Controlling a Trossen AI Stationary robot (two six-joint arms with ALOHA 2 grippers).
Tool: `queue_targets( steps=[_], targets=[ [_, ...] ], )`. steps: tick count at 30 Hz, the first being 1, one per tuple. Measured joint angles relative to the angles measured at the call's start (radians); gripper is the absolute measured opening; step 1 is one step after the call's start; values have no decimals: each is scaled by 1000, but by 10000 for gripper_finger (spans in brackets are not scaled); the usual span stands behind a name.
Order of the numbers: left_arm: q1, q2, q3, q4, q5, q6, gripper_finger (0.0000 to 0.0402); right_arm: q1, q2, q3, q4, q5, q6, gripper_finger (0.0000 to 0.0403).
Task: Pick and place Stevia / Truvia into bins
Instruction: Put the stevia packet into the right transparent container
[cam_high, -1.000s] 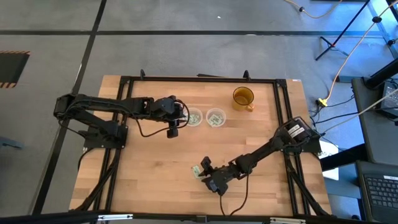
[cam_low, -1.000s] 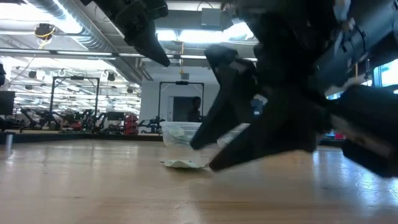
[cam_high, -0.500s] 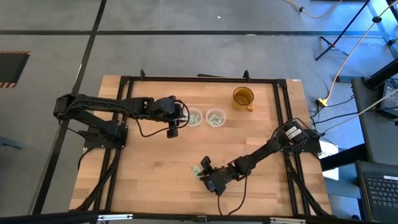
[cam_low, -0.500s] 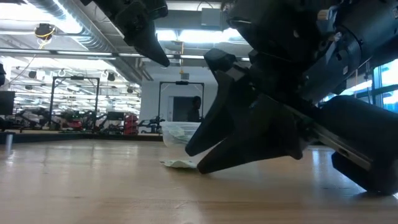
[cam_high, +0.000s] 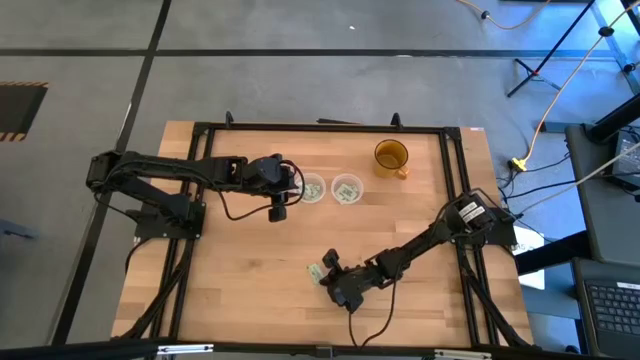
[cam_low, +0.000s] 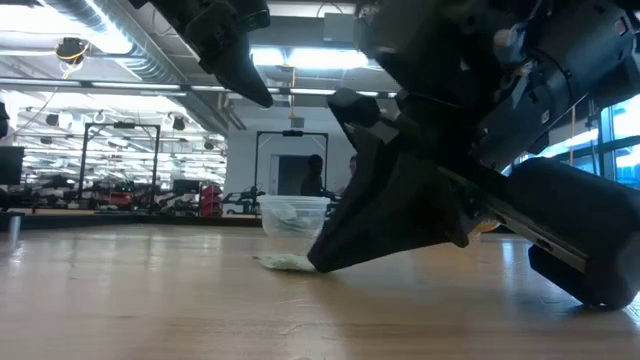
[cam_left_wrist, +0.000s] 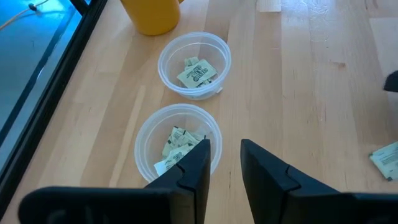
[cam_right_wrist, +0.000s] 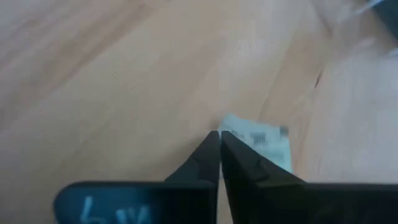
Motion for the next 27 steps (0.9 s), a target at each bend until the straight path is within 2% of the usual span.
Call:
queue_targets(
  steps=[2,11,21,27],
  targets=[
    [0,0,0,0,0,-3,83,-3,0,-1,-14,-1,29,6],
    [0,0,0,0,0,-1,86,-2,-24,-5,-22,22,93,2],
    [0,0,0,-2,0,0,82,-3,-144,-9,-42,25,140,1],
    [0,0,0,-30,18,1,86,-3,-249,-7,-122,138,154,1]
  ],
)
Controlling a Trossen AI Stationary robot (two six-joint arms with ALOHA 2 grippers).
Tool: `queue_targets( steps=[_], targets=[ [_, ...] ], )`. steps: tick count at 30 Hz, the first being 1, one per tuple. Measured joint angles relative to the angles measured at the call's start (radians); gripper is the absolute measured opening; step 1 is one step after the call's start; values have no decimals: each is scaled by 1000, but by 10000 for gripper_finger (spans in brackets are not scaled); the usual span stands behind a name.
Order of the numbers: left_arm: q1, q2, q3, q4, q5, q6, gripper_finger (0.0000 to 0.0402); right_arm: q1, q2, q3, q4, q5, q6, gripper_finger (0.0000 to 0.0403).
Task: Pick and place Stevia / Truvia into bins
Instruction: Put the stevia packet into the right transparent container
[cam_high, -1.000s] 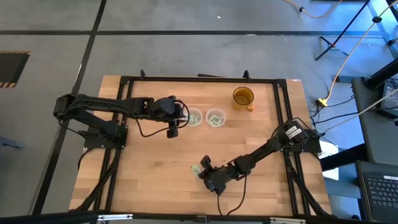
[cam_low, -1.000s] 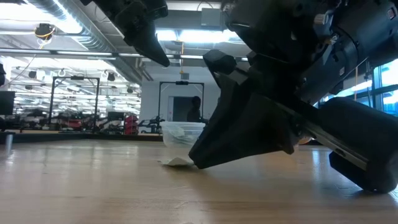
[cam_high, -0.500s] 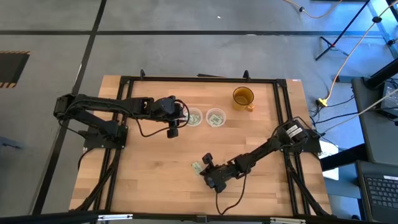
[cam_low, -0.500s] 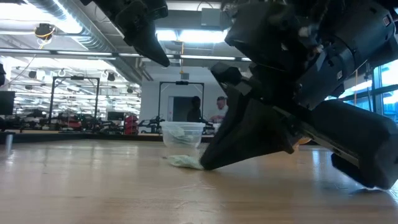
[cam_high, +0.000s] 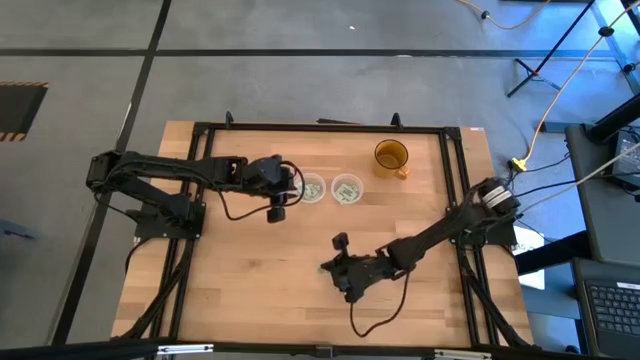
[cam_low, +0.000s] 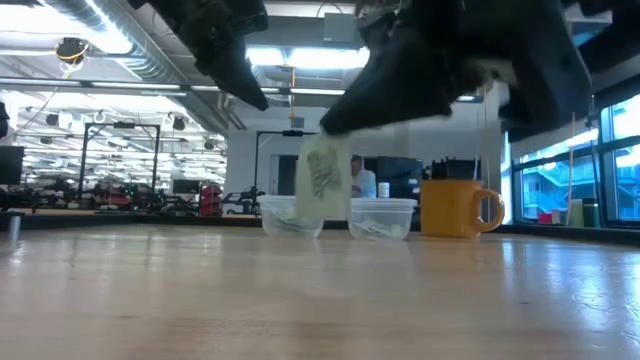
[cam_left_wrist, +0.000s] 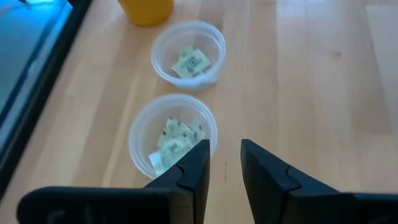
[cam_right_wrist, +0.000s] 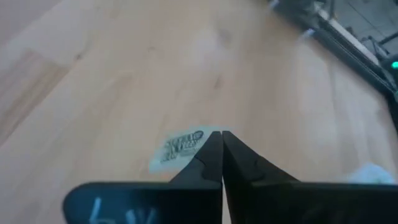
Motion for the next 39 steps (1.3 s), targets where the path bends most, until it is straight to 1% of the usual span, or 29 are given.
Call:
queue_targets(
  steps=[4,8,11,13,14,16,18,20,26,28,34,39],
  targets=[
    [-1,0,0,-54,35,0,86,-19,-97,0,-96,7,46,0],
    [-15,0,0,-106,41,2,85,-52,-193,1,-229,66,97,0],
    [-30,0,0,-115,39,17,83,-93,-252,1,-308,105,104,0],
    [-40,0,0,-117,38,18,82,-128,-277,2,-351,78,130,0],
    [-45,0,0,-124,39,18,82,-145,-283,2,-373,32,148,0],
    [-57,0,0,-134,50,18,83,-174,-285,2,-390,-84,172,1],
    [-75,0,0,-143,83,25,86,-188,-276,2,-393,-199,171,5],
    [-97,0,0,-150,106,47,90,-189,-265,2,-395,-243,150,10],
    [-154,0,0,-145,111,53,101,-189,-205,2,-299,-242,175,26],
    [-165,0,0,-142,111,53,102,-181,-178,2,-275,-242,155,33],
    [-170,0,0,-141,107,47,102,-154,-116,2,-225,-220,153,62],
    [-168,0,0,-125,85,52,100,-133,-115,2,-218,-217,145,69]
  ],
)
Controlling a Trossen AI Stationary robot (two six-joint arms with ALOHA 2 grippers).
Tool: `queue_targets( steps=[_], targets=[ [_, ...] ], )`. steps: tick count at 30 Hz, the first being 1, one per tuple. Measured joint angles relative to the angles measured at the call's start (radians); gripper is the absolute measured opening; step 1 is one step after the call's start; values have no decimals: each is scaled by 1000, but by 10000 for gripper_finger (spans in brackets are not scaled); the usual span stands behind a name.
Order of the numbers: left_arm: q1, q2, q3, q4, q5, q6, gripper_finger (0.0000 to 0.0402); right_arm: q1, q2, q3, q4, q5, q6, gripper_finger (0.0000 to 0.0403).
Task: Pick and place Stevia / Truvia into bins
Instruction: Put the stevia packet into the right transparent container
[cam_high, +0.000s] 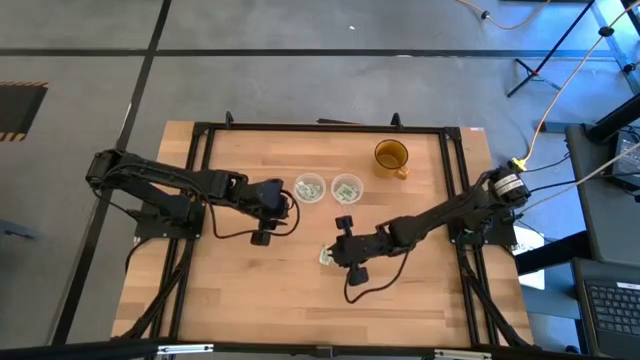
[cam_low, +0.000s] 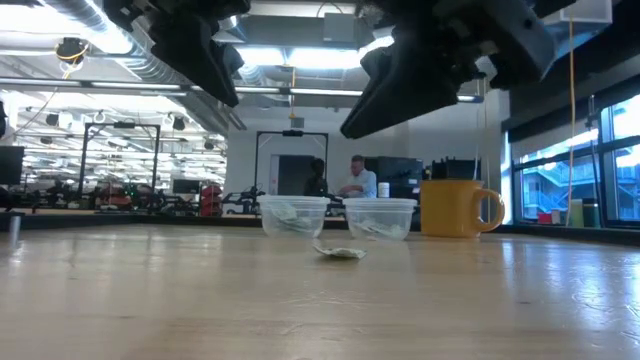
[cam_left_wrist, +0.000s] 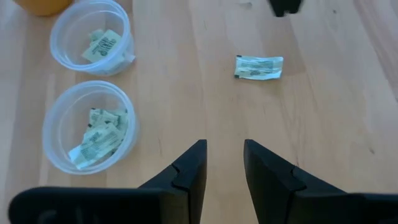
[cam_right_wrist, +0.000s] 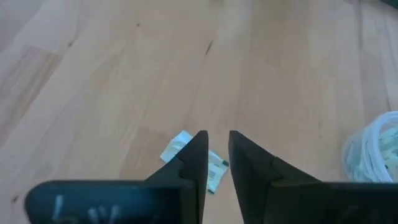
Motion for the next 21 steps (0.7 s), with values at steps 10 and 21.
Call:
queue_targets(
  steps=[10,21],
  targets=[
    [0,0,0,7,-22,0,102,76,0,0,83,-28,-27,85],
    [0,0,0,7,-23,0,101,117,25,1,142,-28,5,87]
  ],
)
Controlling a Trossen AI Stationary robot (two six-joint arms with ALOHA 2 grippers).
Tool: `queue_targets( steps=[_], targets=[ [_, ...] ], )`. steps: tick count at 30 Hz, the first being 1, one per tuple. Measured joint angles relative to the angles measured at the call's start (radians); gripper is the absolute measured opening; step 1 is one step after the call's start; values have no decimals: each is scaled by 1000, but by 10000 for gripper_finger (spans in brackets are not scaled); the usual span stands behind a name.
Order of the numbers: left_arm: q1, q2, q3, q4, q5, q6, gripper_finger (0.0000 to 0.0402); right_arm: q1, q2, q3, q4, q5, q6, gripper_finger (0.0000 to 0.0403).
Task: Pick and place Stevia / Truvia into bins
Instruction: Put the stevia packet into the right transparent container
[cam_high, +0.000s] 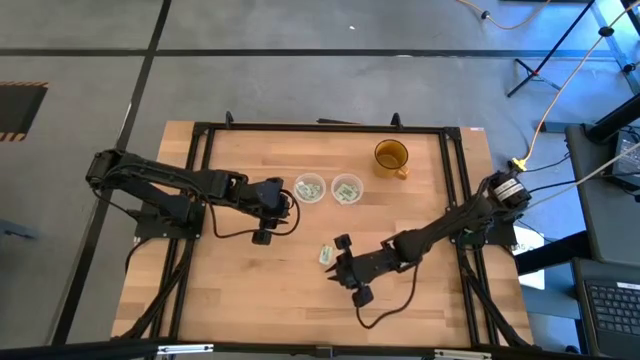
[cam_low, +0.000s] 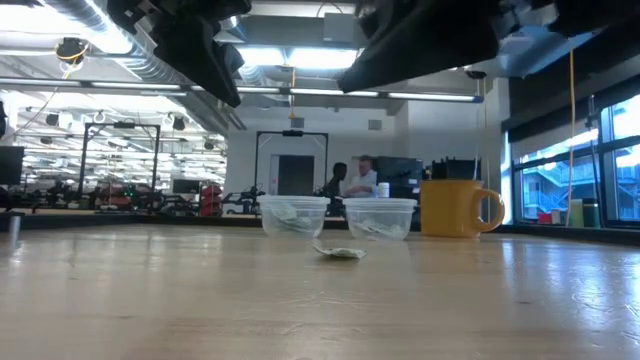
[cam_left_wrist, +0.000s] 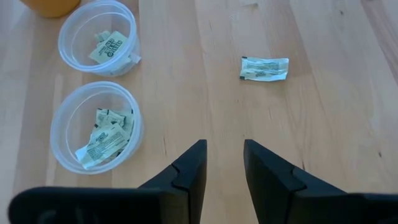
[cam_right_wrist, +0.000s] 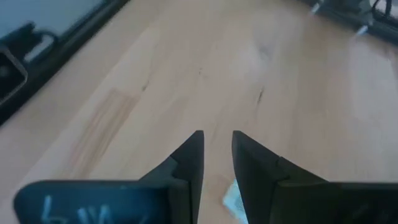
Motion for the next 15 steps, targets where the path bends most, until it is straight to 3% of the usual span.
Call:
queue_targets(
  steps=[11,15],
  targets=[
    [0,0,0,3,0,-7,99,1,149,0,72,-37,-111,87],
    [0,0,0,3,0,-7,102,1,182,0,72,72,-130,87]
  ],
)
